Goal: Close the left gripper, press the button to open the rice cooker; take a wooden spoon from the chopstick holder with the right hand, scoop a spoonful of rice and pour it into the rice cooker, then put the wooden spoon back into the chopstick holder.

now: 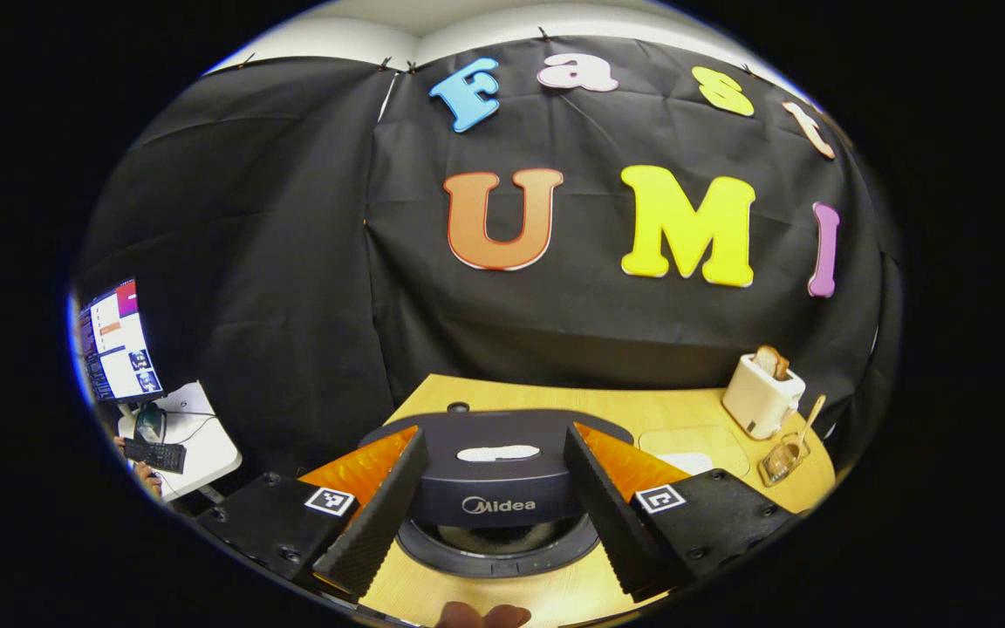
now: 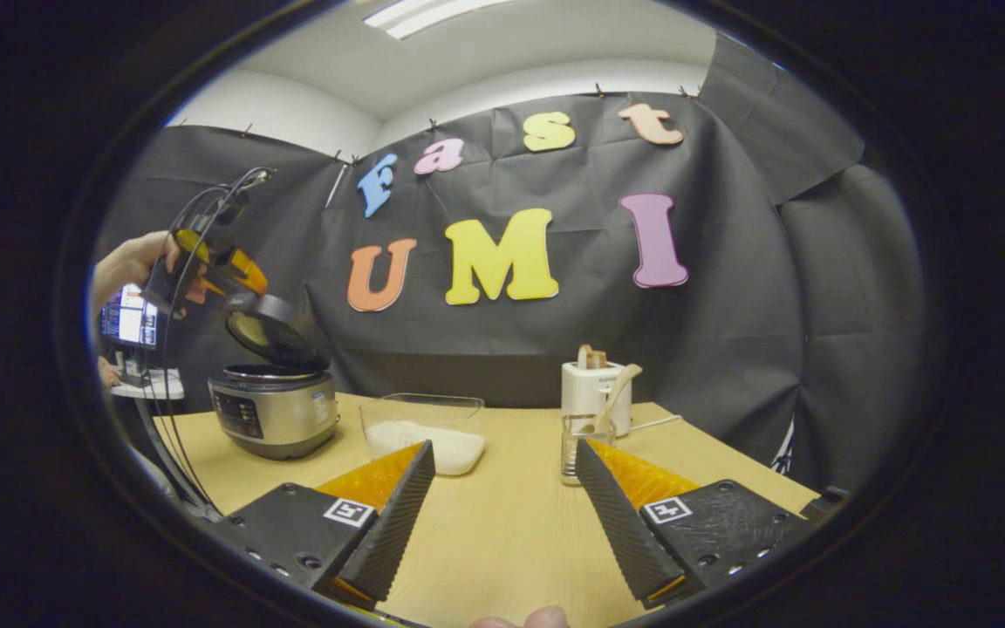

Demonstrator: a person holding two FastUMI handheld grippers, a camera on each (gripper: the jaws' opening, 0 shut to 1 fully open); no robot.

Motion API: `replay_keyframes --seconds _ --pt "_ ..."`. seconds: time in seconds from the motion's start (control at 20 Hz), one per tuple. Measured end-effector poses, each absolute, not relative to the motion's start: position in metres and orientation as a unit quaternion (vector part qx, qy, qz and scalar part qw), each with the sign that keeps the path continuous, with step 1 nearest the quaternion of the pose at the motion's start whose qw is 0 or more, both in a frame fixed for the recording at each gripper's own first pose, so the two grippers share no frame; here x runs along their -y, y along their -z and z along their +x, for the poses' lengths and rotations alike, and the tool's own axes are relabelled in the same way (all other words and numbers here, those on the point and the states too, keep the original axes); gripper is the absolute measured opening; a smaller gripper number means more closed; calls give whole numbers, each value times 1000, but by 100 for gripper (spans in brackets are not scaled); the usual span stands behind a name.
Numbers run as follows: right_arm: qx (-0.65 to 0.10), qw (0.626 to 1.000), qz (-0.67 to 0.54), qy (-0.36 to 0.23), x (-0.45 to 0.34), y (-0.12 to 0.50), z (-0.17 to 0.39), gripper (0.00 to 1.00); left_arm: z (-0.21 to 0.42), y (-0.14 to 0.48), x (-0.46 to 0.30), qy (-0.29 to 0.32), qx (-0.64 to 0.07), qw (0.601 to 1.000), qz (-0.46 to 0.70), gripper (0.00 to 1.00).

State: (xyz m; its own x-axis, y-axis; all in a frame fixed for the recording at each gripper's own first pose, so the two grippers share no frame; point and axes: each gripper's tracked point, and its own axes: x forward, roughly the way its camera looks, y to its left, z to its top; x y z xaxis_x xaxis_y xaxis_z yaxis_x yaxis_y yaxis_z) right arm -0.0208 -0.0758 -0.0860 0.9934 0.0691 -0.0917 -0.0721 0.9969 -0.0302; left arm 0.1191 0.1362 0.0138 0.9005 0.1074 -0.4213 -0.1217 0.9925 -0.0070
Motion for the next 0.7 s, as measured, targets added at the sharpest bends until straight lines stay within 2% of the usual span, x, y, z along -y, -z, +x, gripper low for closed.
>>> replay_keyframes --seconds 0.4,0.45,0.5,0.55,0.6,0.65,0.7 --pt "-45 998 -29 -44 65 90 -32 96 95 37 -129 -66 -227 971 -27 100" --pt "-47 998 -29 -43 66 92 -33 92 95 41 -128 -66 -227 971 -27 100" --pt "-49 998 -28 -42 67 93 -34 92 93 46 -127 -67 -229 971 -28 100" --pt "-52 997 -27 -41 68 95 -35 96 93 50 -126 -68 -229 971 -29 100" --pt "-55 997 -26 -39 70 97 -36 96 92 53 -126 -70 -228 971 -29 100" --pt "-56 997 -26 -38 71 97 -37 92 92 55 -126 -72 -225 971 -27 100" --pt "-56 997 -26 -35 73 97 -38 96 92 58 -125 -72 -226 971 -20 100"
